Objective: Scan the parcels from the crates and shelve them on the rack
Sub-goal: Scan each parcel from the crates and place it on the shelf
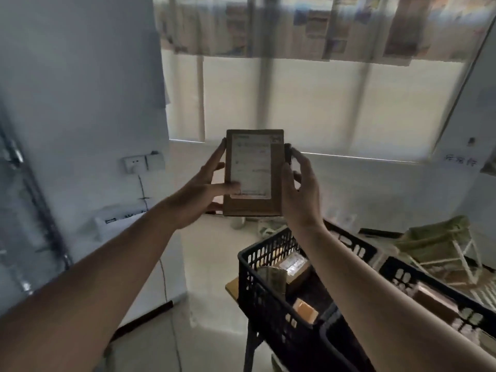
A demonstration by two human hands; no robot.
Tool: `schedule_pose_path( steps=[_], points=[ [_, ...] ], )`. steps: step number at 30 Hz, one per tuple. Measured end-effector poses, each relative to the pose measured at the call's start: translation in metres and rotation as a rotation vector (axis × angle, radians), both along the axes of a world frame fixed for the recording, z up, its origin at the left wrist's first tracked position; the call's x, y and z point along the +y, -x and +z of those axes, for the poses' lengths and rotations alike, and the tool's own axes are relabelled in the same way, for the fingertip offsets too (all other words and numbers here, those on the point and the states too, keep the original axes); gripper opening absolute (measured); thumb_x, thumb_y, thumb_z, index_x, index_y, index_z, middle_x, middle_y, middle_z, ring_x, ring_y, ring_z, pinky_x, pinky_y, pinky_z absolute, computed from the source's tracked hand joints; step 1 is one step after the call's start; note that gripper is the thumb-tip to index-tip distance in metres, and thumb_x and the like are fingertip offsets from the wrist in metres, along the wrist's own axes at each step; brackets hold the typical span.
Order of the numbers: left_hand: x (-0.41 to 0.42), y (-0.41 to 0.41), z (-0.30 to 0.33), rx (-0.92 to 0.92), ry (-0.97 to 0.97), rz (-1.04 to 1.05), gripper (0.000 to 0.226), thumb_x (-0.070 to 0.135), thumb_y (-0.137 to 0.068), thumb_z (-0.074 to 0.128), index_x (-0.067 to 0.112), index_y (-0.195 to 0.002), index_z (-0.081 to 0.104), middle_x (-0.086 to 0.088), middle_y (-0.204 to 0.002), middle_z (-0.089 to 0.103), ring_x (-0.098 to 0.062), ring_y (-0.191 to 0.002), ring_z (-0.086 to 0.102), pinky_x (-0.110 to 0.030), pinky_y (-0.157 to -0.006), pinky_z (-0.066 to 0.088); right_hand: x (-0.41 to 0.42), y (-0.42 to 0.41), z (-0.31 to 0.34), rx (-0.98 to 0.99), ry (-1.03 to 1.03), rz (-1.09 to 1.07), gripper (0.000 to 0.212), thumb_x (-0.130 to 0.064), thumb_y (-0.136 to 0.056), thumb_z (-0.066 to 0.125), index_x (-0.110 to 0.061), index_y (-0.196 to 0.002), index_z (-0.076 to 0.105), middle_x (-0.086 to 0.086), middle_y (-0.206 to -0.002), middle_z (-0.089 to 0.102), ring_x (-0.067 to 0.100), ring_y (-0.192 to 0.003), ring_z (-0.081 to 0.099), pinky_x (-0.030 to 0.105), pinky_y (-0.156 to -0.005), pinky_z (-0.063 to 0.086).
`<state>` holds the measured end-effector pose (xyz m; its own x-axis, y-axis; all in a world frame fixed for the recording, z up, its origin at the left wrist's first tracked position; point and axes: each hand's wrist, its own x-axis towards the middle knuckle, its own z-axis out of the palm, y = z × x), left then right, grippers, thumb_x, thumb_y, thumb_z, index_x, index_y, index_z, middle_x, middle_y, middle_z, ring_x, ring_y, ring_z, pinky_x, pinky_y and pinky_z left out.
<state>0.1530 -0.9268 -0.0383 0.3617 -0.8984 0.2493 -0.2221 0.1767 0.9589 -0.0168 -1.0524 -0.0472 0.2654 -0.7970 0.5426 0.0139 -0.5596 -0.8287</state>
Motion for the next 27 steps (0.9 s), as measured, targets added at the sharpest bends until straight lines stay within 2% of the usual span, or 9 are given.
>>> schedule_pose_path(
  steps=[4, 7, 10, 15, 18, 21, 23, 25, 27],
  points=[
    [0.078, 0.000, 0.003, -0.089, 0.048, 0.178, 0.093, 0.026, -0.091, 0.074, 0.071, -0.152, 0.020, 0.008, -0.155, 0.046, -0.023, -0.132, 0.060, -0.058, -0.108, 0.051, 0.053, -0.027, 0.001, -0.031, 0.016, 0.176, 0.040, -0.039, -0.112, 0.047, -0.041, -0.152, 0.053, -0.010, -0.142, 0.066, 0.019, -0.126, 0.066, 0.058, -0.096, 0.059],
    [0.137, -0.002, 0.007, -0.167, 0.078, 0.338, 0.093, 0.014, -0.098, 0.070, 0.073, -0.150, 0.021, 0.005, -0.154, 0.045, -0.020, -0.126, 0.064, -0.052, -0.105, 0.056, 0.099, -0.049, 0.005, -0.047, 0.034, 0.299, 0.040, -0.038, -0.113, 0.046, -0.041, -0.152, 0.051, -0.005, -0.143, 0.066, 0.023, -0.127, 0.065, 0.059, -0.093, 0.060],
    [0.199, -0.006, 0.010, -0.258, 0.083, 0.498, 0.094, 0.010, -0.099, 0.070, 0.070, -0.153, 0.021, 0.005, -0.153, 0.049, -0.016, -0.124, 0.065, -0.043, -0.104, 0.057, 0.151, -0.070, 0.008, -0.052, 0.061, 0.395, 0.041, -0.041, -0.113, 0.044, -0.043, -0.154, 0.049, -0.007, -0.145, 0.065, 0.022, -0.128, 0.065, 0.057, -0.091, 0.062],
    [0.298, -0.013, 0.014, -0.288, 0.057, 0.647, 0.095, 0.014, -0.097, 0.072, 0.066, -0.155, 0.019, 0.005, -0.157, 0.047, -0.004, -0.123, 0.063, -0.040, -0.104, 0.057, 0.236, -0.104, 0.013, -0.043, 0.037, 0.590, 0.042, -0.046, -0.113, 0.041, -0.045, -0.155, 0.046, -0.010, -0.141, 0.064, 0.023, -0.124, 0.066, 0.059, -0.087, 0.064],
    [0.365, -0.019, 0.017, -0.299, 0.045, 0.730, 0.094, 0.013, -0.097, 0.073, 0.066, -0.155, 0.020, 0.009, -0.156, 0.047, -0.006, -0.128, 0.060, -0.036, -0.104, 0.056, 0.298, -0.125, 0.015, -0.040, 0.029, 0.665, 0.043, -0.044, -0.114, 0.041, -0.044, -0.156, 0.046, -0.013, -0.138, 0.063, 0.018, -0.122, 0.065, 0.057, -0.087, 0.065],
    [0.432, -0.028, 0.020, -0.311, 0.005, 0.810, 0.094, 0.016, -0.098, 0.073, 0.068, -0.154, 0.018, 0.011, -0.156, 0.047, 0.001, -0.122, 0.061, -0.033, -0.104, 0.055, 0.361, -0.146, 0.016, -0.041, 0.019, 0.721, 0.043, -0.041, -0.114, 0.043, -0.044, -0.156, 0.046, -0.026, -0.127, 0.062, 0.010, -0.118, 0.063, 0.050, -0.092, 0.064],
    [0.478, -0.036, 0.025, -0.316, -0.008, 0.847, 0.094, 0.016, -0.098, 0.073, 0.067, -0.154, 0.019, 0.012, -0.156, 0.046, 0.005, -0.120, 0.059, -0.029, -0.102, 0.055, 0.404, -0.159, 0.017, -0.047, 0.016, 0.754, 0.042, -0.040, -0.114, 0.042, -0.045, -0.156, 0.045, -0.039, -0.118, 0.055, 0.000, -0.108, 0.063, 0.039, -0.086, 0.065],
    [0.521, -0.043, 0.028, -0.329, -0.030, 0.871, 0.094, 0.015, -0.098, 0.073, 0.066, -0.155, 0.018, 0.011, -0.158, 0.045, 0.002, -0.125, 0.056, -0.034, -0.106, 0.054, 0.446, -0.172, 0.017, -0.053, 0.002, 0.797, 0.042, -0.042, -0.114, 0.041, -0.046, -0.156, 0.044, -0.032, -0.122, 0.060, -0.004, -0.103, 0.063, 0.028, -0.076, 0.065],
    [0.564, -0.050, 0.031, -0.337, -0.048, 0.893, 0.094, 0.014, -0.098, 0.072, 0.066, -0.155, 0.019, 0.010, -0.159, 0.043, -0.006, -0.132, 0.053, -0.045, -0.111, 0.052, 0.487, -0.185, 0.018, -0.054, -0.026, 0.841, 0.044, -0.044, -0.114, 0.042, -0.045, -0.158, 0.043, -0.022, -0.133, 0.062, -0.004, -0.103, 0.066, 0.029, -0.075, 0.066]
  ],
)
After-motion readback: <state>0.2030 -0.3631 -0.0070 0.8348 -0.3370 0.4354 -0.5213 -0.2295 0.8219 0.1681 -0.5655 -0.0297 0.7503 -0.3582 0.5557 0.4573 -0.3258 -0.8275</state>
